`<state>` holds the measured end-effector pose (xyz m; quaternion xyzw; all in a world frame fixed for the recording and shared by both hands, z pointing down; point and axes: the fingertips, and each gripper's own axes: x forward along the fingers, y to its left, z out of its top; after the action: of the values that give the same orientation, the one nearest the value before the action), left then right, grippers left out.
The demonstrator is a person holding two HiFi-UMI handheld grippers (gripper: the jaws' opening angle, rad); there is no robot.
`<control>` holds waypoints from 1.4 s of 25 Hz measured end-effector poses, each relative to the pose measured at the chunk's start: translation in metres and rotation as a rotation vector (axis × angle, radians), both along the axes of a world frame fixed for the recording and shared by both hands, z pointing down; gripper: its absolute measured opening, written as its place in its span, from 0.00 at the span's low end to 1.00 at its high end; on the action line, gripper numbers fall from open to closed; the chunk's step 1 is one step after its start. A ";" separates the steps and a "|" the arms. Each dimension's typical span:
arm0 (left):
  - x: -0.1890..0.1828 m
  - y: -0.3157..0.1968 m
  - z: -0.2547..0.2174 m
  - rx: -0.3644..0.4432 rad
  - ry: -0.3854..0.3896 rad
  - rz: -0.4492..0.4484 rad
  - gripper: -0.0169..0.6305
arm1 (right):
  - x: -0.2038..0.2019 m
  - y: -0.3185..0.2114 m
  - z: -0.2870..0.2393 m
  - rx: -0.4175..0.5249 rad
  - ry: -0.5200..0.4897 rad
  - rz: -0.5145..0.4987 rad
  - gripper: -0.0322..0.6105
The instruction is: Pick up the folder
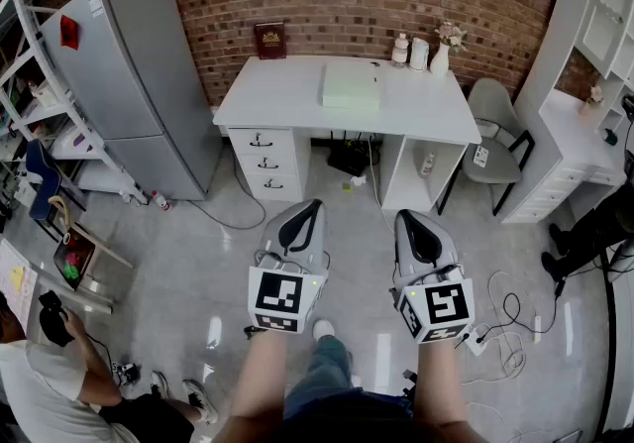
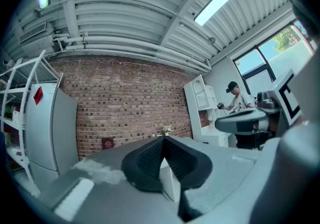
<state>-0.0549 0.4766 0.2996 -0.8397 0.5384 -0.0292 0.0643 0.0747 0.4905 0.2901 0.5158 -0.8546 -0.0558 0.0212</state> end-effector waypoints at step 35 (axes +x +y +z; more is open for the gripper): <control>-0.044 -0.282 0.008 -0.049 0.064 0.132 0.02 | -0.042 -0.271 0.007 -0.028 -0.100 0.086 0.05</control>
<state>-0.0993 0.1945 0.3077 -0.8753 0.4826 -0.0111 0.0283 0.0327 0.2193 0.2966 0.5539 -0.8323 -0.0169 -0.0117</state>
